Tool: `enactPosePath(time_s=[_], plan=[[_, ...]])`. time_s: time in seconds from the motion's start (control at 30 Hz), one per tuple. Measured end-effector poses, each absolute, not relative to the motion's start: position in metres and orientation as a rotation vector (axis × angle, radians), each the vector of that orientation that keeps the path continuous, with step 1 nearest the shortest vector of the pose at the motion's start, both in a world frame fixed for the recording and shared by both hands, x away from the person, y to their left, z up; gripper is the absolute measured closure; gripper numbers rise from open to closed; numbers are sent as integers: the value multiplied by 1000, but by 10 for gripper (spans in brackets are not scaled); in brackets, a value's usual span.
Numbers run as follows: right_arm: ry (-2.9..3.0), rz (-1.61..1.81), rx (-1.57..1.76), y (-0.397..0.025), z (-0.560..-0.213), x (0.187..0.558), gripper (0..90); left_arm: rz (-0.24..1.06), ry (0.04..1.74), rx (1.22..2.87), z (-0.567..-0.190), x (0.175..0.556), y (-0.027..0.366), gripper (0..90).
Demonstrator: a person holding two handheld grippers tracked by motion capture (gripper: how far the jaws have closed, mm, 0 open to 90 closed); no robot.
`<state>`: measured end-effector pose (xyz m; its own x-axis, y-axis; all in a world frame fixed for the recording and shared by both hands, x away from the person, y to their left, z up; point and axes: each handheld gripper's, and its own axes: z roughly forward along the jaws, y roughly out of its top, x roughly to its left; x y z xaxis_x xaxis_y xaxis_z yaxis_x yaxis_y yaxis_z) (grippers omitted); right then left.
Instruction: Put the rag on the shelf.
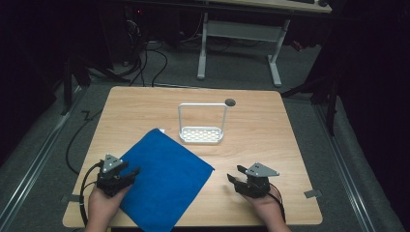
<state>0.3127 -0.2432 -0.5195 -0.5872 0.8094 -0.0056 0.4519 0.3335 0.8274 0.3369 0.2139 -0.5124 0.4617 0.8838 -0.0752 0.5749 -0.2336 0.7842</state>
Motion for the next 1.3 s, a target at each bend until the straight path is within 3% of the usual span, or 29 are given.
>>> enactPosePath(time_s=[0.83,0.97,1.0,1.1,1.2,1.3], plan=[[2193,1149,1077,-234,-516,316,509,475,1284,1880,-521,338,235,479],[2194,1170,1079,-232,-515,318,576,485,1296,1877,-520,336,238,507],[2210,1183,1087,-230,-514,321,650,499,1309,1863,-519,333,240,521],[2226,1185,1065,-223,-510,327,759,508,1336,1848,-519,325,247,557],[2255,1212,1016,-209,-506,337,858,496,1372,1856,-522,314,255,644],[2302,1203,983,-194,-509,347,896,495,1388,1877,-524,309,258,708]])
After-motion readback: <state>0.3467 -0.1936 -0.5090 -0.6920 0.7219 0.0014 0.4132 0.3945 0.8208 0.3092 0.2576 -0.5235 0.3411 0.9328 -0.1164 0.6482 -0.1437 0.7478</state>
